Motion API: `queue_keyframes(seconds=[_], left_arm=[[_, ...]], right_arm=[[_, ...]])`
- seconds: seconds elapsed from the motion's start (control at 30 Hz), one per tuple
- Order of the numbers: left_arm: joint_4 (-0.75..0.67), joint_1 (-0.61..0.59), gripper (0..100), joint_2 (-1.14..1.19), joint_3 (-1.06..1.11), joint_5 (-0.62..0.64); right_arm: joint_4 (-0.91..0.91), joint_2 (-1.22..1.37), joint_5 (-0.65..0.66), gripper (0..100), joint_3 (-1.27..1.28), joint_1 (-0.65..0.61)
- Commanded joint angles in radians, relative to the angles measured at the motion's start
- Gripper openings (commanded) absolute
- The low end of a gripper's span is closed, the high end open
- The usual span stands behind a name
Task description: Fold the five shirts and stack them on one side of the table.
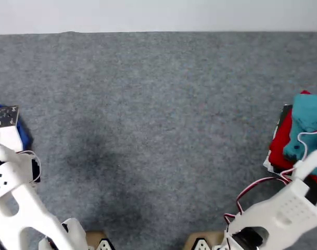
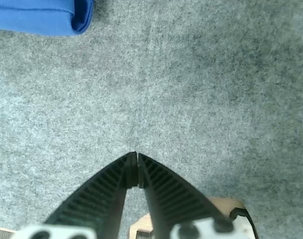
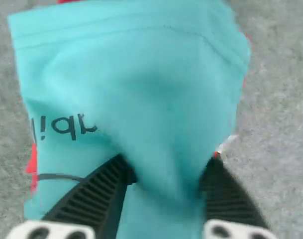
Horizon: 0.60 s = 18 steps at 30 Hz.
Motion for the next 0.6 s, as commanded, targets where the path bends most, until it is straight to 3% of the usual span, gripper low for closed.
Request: queue_keyframes(seconds=[0.0,0.27,0.37,0.5,0.57], left_arm=[[0.011,0.006,0,-0.020,-0.002,-0.008],[0.008,0.006,0,-0.020,-0.002,-0.008],[0.008,0.006,0,-0.017,-0.002,-0.008],[0.008,0.006,0,-0.017,-0.002,-0.008],[0.008,0.006,0,-0.018,-0.002,-0.008]], right_arm=[[-0.012,-0.031,-0.021,35.8,-0.086,0.042],[0.097,-0.070,-0.026,35.0,-0.107,0.024],[0.196,-0.071,-0.026,24.6,-0.107,-0.033],[0.229,-0.065,-0.023,0.0,-0.104,-0.117],[0.231,-0.065,-0.025,5.0,-0.097,-0.131]])
